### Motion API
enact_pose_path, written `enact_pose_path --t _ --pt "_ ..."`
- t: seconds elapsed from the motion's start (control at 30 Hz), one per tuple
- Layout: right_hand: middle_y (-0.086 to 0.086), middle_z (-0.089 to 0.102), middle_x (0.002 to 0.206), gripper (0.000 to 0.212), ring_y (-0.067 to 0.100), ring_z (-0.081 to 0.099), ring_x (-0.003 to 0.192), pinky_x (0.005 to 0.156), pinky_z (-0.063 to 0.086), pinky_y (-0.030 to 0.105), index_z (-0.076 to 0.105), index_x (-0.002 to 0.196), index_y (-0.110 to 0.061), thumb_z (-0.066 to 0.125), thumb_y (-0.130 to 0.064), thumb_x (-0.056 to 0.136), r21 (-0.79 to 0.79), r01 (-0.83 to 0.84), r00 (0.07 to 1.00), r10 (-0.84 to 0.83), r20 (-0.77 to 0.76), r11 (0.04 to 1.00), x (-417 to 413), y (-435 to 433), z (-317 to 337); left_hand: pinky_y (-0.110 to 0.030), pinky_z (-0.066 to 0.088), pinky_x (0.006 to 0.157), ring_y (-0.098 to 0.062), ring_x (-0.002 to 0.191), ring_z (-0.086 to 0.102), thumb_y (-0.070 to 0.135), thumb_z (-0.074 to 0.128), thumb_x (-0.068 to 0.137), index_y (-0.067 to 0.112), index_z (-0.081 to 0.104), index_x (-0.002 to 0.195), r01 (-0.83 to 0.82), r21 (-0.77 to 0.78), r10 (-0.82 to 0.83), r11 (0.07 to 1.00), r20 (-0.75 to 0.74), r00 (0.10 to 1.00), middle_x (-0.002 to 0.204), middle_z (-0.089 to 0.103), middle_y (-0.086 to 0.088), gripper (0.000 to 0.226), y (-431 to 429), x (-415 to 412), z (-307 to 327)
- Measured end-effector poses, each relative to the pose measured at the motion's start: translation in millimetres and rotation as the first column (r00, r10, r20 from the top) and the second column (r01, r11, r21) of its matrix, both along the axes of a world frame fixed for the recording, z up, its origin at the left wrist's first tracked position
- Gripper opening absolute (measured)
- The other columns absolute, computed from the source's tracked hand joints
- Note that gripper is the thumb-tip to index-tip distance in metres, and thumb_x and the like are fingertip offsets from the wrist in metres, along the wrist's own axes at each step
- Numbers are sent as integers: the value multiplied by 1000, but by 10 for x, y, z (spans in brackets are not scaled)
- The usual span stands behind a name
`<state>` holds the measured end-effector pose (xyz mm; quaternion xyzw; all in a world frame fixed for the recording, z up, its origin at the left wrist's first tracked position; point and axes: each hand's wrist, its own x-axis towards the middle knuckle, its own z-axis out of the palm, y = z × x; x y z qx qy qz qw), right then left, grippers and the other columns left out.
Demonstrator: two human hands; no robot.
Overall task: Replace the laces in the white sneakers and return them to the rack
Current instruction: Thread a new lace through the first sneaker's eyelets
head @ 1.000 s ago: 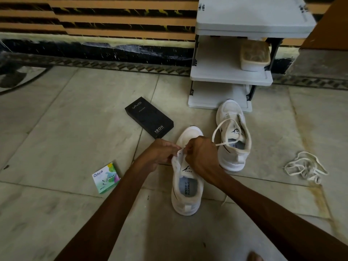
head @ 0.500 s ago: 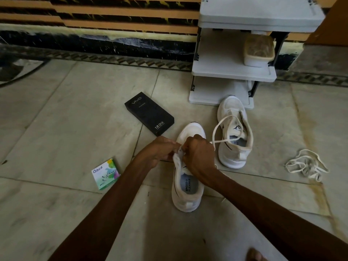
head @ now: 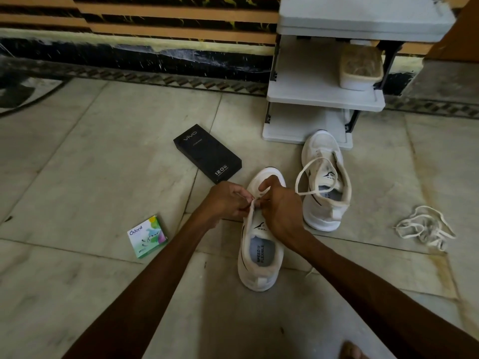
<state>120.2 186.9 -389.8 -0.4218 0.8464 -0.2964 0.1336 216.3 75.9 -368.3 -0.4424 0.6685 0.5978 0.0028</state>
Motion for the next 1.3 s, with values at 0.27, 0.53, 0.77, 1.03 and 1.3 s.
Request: enact_pose_path --t 0.27,0.53,0.77,1.03,1.3 --pt "4 69 85 15 24 65 74 64 50 31 58 96 -19 65 -19 83 99 -125 985 136 -107 987 -125 -6 61 -16 53 56 -13 66 71 6 69 86 -3 72 94 86 -123 -95 989 -67 993 86 73 -14 13 -38 -1 -19" --pt "2 63 97 36 17 60 77 63 43 25 59 101 -17 76 -34 73 231 -22 996 42 -83 973 -108 191 247 -27 59 66 -13 68 70 17 57 96 13 65 87 -261 -590 257 764 -93 962 77 68 0 12 -310 33 -89" --pt "5 65 76 17 19 58 66 57 37 24 63 81 -12 72 -21 71 145 54 997 -46 -61 988 -61 196 249 -21 52 63 -14 73 59 4 45 98 4 59 92 -381 460 565 802 -379 733 79 62 -5 15 -464 -60 520" --pt "1 61 98 46 17 60 87 72 46 26 61 100 -17 79 -45 69 319 -19 1000 24 -12 948 1 321 387 -22 43 71 -14 83 57 16 61 92 18 65 100 535 -415 -344 736 452 823 101 66 -1 9 124 45 21" --pt "2 64 97 22 16 60 81 66 37 22 61 103 -16 64 -26 84 219 -8 991 37 -131 976 145 422 295 -36 45 98 -16 86 55 -4 53 86 15 59 79 -108 421 385 901 -659 647 85 55 -5 21 -174 32 671"
